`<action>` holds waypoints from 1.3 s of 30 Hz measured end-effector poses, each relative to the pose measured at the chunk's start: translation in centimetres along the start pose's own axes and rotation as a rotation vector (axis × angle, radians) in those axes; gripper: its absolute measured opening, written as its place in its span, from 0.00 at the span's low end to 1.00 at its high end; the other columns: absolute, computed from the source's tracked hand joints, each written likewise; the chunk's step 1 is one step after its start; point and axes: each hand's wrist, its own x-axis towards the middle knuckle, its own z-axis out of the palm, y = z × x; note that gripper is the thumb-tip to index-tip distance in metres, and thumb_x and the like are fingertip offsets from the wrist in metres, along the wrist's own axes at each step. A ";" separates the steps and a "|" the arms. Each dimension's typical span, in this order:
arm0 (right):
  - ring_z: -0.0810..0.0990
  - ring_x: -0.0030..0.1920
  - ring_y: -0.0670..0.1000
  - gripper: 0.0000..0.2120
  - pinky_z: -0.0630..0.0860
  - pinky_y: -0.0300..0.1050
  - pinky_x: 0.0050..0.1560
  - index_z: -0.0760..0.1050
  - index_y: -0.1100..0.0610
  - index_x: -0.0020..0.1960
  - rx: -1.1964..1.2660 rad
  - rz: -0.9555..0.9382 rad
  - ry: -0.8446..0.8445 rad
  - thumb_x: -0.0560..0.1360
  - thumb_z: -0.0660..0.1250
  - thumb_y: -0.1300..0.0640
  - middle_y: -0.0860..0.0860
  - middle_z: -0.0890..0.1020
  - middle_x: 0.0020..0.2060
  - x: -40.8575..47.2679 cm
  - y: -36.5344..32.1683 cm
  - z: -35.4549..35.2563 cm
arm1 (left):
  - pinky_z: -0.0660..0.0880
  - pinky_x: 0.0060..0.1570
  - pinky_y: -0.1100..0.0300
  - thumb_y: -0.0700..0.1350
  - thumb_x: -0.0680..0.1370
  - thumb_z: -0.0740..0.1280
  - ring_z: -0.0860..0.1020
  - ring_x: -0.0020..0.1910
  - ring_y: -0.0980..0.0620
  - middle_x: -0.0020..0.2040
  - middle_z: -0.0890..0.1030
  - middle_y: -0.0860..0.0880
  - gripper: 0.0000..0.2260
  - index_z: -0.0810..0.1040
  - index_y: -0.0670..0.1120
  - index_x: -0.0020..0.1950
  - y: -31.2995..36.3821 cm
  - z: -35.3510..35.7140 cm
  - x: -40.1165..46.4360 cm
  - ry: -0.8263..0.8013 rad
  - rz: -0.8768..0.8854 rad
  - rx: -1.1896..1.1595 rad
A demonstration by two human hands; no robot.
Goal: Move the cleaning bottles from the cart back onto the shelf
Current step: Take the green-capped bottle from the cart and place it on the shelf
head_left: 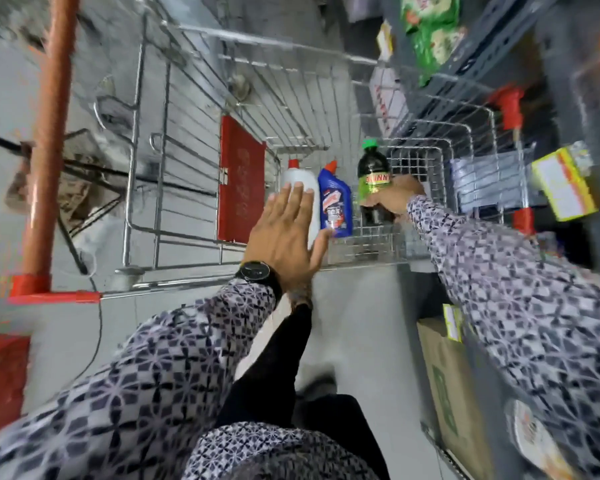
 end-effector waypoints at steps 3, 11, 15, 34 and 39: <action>0.84 0.52 0.54 0.22 0.79 0.45 0.59 0.83 0.63 0.62 0.061 -0.081 0.114 0.70 0.81 0.60 0.58 0.87 0.56 -3.3 0.4 -2.9 | 0.53 0.82 0.47 0.61 0.82 0.50 0.59 0.83 0.41 0.83 0.61 0.39 0.34 0.59 0.40 0.82 0.5 -1.4 -0.6 -0.021 -0.007 -0.004; 0.88 0.53 0.57 0.32 0.83 0.61 0.59 0.83 0.52 0.57 0.380 -0.425 0.662 0.55 0.85 0.44 0.52 0.90 0.50 -26.8 3.8 -14.8 | 0.54 0.82 0.44 0.54 0.84 0.54 0.54 0.84 0.41 0.84 0.56 0.41 0.30 0.56 0.39 0.83 15.0 -15.5 -3.0 0.278 0.387 -0.214; 0.86 0.42 0.36 0.26 0.80 0.32 0.43 0.79 0.39 0.50 0.437 -0.568 1.003 0.54 0.83 0.41 0.34 0.88 0.43 -40.4 6.5 -19.2 | 0.48 0.83 0.49 0.50 0.85 0.55 0.52 0.84 0.43 0.84 0.54 0.42 0.29 0.55 0.39 0.83 26.7 -22.8 -5.7 0.434 0.708 -0.266; 0.84 0.52 0.36 0.31 0.76 0.23 0.44 0.76 0.33 0.59 0.353 -0.316 1.910 0.60 0.85 0.42 0.34 0.86 0.53 -61.3 21.4 -19.2 | 0.53 0.80 0.37 0.50 0.87 0.47 0.53 0.84 0.39 0.84 0.55 0.39 0.25 0.58 0.42 0.82 60.2 -29.1 -12.7 0.128 1.336 0.482; 0.85 0.49 0.37 0.28 0.80 0.29 0.44 0.76 0.35 0.56 0.384 -0.194 1.967 0.59 0.83 0.38 0.35 0.86 0.50 -61.9 22.7 -20.6 | 0.52 0.79 0.38 0.51 0.87 0.46 0.51 0.84 0.41 0.85 0.53 0.41 0.26 0.55 0.43 0.83 60.2 -28.4 -12.1 0.159 1.350 0.472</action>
